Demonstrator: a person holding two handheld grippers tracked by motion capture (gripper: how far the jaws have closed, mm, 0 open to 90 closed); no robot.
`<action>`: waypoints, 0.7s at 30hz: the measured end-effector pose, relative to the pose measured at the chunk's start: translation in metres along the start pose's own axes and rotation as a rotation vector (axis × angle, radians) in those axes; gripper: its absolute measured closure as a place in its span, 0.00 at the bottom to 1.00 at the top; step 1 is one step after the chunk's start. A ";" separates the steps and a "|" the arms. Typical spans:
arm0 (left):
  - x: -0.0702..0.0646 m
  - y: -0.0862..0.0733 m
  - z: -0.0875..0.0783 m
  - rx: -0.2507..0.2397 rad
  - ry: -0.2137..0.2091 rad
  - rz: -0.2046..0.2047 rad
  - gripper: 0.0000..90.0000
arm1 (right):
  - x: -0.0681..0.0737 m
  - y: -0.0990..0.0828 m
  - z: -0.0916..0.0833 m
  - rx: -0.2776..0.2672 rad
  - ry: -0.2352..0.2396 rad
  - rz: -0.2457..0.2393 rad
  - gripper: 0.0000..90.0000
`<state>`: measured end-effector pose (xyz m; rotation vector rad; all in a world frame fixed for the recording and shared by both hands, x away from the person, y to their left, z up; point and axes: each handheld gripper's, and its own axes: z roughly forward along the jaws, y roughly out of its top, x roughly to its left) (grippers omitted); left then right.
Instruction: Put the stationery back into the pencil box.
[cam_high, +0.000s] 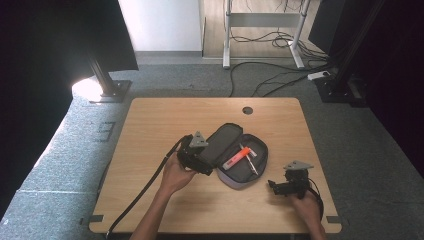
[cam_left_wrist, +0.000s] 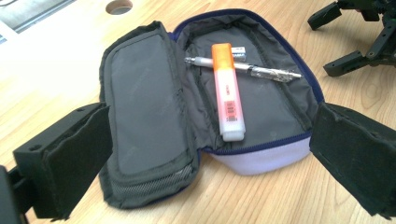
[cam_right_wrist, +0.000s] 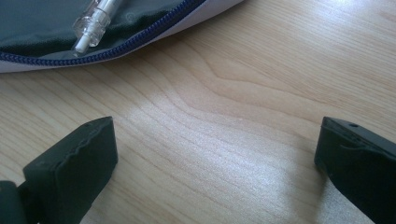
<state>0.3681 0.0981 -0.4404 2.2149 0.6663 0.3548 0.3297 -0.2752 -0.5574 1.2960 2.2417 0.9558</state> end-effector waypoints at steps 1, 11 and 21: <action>0.001 -0.002 -0.002 -0.003 0.001 -0.003 0.00 | 0.000 0.000 0.000 0.000 0.000 0.000 0.00; 0.006 -0.020 -0.010 0.002 0.013 -0.017 0.00 | 0.000 0.000 0.000 0.000 0.000 -0.001 0.00; 0.013 -0.047 -0.014 0.005 0.027 -0.040 0.00 | 0.000 0.000 0.000 0.000 0.001 -0.001 0.00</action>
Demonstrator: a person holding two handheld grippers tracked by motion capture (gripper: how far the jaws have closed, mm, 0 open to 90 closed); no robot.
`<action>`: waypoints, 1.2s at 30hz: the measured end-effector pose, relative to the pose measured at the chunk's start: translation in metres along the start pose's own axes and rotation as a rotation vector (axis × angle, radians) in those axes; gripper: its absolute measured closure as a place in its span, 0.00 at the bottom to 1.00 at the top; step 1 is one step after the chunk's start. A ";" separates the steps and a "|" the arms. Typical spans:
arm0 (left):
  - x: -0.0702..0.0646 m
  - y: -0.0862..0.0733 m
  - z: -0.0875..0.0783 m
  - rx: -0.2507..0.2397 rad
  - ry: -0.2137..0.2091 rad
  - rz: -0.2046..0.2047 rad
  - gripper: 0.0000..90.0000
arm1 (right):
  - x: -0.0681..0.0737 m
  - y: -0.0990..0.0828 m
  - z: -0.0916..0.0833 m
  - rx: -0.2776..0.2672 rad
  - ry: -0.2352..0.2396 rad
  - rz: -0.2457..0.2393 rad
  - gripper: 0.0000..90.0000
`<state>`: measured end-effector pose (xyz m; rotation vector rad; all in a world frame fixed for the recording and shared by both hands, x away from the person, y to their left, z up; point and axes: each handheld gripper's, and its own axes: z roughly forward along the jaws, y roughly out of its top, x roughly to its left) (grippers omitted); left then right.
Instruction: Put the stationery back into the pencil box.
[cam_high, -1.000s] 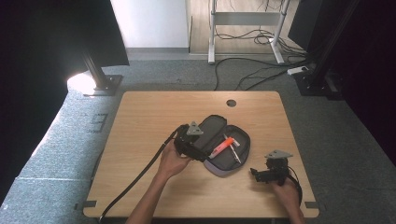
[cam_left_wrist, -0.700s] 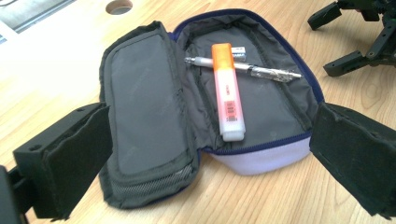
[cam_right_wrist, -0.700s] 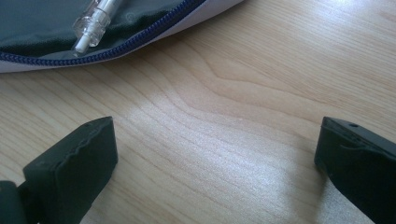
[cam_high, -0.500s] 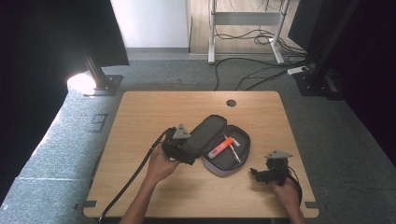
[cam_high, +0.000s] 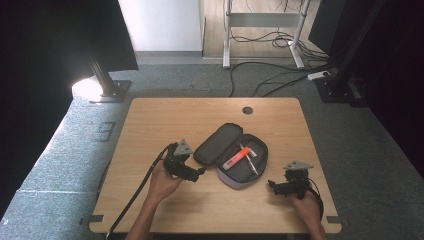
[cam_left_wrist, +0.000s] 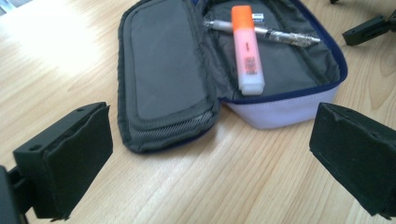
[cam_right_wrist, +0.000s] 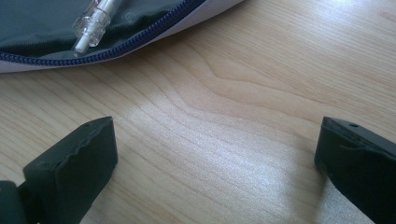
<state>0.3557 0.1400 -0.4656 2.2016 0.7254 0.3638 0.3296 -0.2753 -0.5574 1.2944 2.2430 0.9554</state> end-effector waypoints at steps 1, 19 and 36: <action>0.001 -0.003 0.000 -0.001 -0.001 -0.006 0.00 | 0.000 0.000 0.000 0.000 0.000 0.000 0.00; 0.010 -0.055 0.003 0.004 -0.008 -0.061 0.00 | 0.000 0.000 0.000 0.000 0.000 0.000 0.00; 0.008 -0.085 0.027 0.130 0.025 -0.060 0.00 | 0.000 0.000 0.000 0.000 0.000 0.000 0.00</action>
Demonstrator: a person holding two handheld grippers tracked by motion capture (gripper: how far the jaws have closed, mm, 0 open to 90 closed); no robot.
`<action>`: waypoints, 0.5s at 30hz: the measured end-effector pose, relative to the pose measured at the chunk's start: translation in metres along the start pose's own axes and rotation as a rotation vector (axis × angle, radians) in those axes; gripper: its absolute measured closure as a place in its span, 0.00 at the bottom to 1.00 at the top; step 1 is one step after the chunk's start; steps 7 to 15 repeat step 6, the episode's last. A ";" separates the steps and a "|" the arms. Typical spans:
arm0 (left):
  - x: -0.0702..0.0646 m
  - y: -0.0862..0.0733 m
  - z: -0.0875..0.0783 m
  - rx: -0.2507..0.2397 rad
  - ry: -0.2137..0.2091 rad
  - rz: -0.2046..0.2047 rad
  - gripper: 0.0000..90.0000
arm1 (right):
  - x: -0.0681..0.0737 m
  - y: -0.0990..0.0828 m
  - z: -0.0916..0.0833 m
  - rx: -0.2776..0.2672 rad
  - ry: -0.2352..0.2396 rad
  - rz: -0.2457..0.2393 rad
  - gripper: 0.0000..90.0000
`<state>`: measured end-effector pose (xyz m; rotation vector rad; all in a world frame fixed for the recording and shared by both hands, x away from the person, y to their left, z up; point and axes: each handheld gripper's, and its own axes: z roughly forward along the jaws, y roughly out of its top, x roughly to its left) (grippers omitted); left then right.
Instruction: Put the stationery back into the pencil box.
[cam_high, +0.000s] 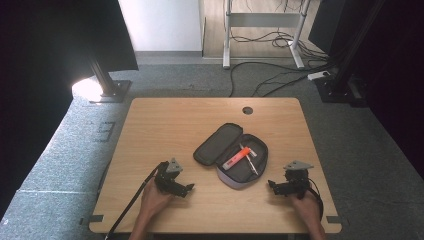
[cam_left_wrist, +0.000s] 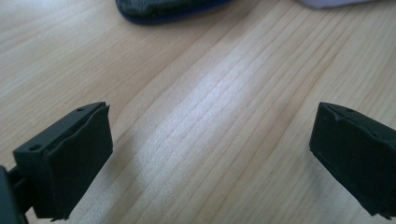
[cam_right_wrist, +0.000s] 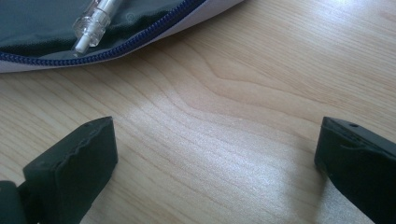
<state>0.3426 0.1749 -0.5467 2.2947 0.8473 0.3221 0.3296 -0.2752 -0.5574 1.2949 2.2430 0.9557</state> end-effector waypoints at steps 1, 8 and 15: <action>0.000 -0.001 0.002 0.006 -0.003 -0.001 0.00 | 0.000 0.000 0.000 0.000 0.000 0.000 0.00; 0.001 -0.001 0.002 0.003 0.000 -0.013 0.00 | 0.000 0.000 0.000 -0.001 0.000 -0.001 0.00; 0.001 -0.001 0.002 0.003 0.000 -0.013 0.00 | 0.000 0.000 0.000 -0.001 0.000 -0.001 0.00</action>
